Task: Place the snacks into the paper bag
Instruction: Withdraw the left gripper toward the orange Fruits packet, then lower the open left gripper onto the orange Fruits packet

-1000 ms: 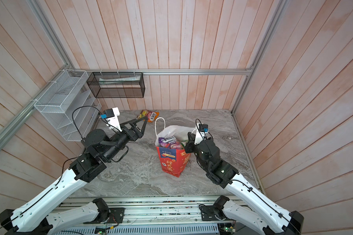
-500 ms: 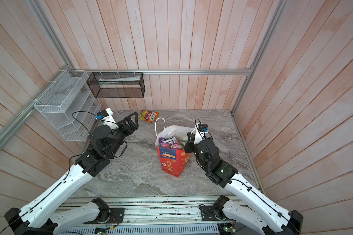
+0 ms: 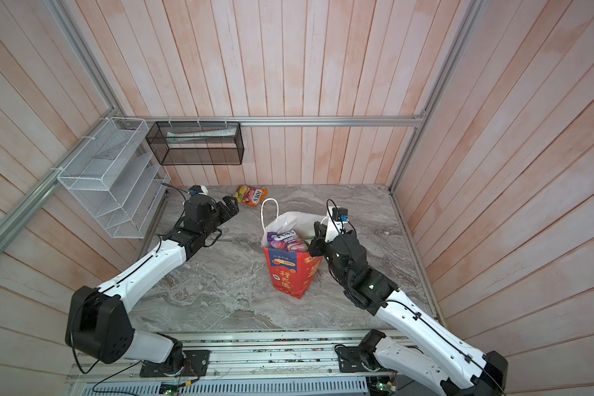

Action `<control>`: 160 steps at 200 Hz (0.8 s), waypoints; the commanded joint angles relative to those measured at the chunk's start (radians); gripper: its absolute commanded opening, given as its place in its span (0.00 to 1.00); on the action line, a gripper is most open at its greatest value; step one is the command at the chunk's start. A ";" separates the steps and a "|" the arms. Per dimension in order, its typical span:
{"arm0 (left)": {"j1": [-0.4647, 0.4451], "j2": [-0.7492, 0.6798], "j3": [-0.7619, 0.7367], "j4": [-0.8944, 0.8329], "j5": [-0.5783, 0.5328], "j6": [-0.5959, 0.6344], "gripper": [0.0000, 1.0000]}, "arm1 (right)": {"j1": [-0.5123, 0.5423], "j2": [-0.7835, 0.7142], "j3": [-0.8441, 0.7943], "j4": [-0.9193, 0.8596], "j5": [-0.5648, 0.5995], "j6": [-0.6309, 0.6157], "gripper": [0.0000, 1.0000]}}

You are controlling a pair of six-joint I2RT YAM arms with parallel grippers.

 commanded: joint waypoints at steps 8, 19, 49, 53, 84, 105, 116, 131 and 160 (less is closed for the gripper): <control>0.036 0.115 0.054 0.043 0.106 0.009 1.00 | 0.007 0.012 0.021 0.015 0.001 0.010 0.00; 0.047 0.183 0.080 0.050 0.126 0.005 1.00 | 0.008 0.011 0.020 0.016 0.001 0.011 0.00; 0.061 0.375 0.192 0.074 0.196 -0.008 1.00 | 0.009 0.004 0.020 0.015 0.003 0.010 0.00; 0.061 0.402 0.212 0.076 0.203 -0.010 1.00 | 0.008 0.004 0.019 0.014 0.003 0.009 0.00; 0.073 0.596 0.410 0.029 0.247 -0.048 1.00 | 0.011 -0.006 0.021 0.012 0.007 0.007 0.00; 0.081 0.713 0.566 -0.042 0.276 -0.053 1.00 | 0.011 -0.010 0.020 0.011 0.006 0.008 0.00; 0.085 0.766 0.636 -0.078 0.283 -0.051 1.00 | 0.012 -0.011 0.020 0.011 0.003 0.008 0.00; 0.097 0.820 0.689 -0.086 0.315 -0.066 0.99 | 0.012 -0.007 0.020 0.012 0.001 0.010 0.00; 0.116 0.885 0.754 -0.074 0.378 -0.090 0.94 | 0.014 0.001 0.021 0.014 -0.003 0.010 0.00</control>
